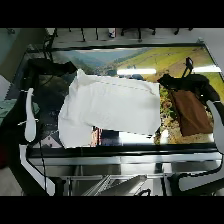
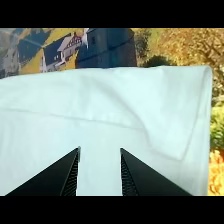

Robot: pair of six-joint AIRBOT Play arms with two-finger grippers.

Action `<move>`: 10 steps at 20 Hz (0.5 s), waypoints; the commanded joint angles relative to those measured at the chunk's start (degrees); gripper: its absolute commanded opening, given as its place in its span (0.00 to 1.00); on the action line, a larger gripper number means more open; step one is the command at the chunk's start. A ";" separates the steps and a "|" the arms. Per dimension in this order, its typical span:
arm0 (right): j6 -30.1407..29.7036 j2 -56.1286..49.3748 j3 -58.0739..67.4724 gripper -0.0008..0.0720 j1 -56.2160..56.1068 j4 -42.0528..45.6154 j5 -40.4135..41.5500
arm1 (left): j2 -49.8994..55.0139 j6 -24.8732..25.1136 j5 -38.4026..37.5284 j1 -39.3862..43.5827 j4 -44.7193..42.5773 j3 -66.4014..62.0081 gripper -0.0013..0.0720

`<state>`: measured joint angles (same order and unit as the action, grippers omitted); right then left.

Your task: Fold the shirts.

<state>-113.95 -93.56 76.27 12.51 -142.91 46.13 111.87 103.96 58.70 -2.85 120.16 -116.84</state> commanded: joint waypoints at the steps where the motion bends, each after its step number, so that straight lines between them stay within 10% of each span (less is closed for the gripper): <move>1: 1.81 4.31 -0.74 0.43 7.08 6.80 16.98 | -5.79 -0.94 12.28 -8.11 -0.13 3.89 0.90; 6: 2.75 10.27 -16.04 0.48 13.25 12.04 24.83 | -9.73 0.68 27.12 -20.68 -0.09 17.90 0.90; 7: 2.75 10.67 -19.39 0.61 13.49 12.26 24.98 | -9.73 1.25 27.06 -21.81 0.09 21.46 0.90; 10: 2.71 10.62 -26.16 0.60 13.38 12.22 24.96 | -9.68 6.82 22.99 -21.84 5.53 30.34 0.90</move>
<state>-111.39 -83.83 56.82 25.06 -131.81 68.97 102.65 106.37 81.12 -22.87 121.43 -94.37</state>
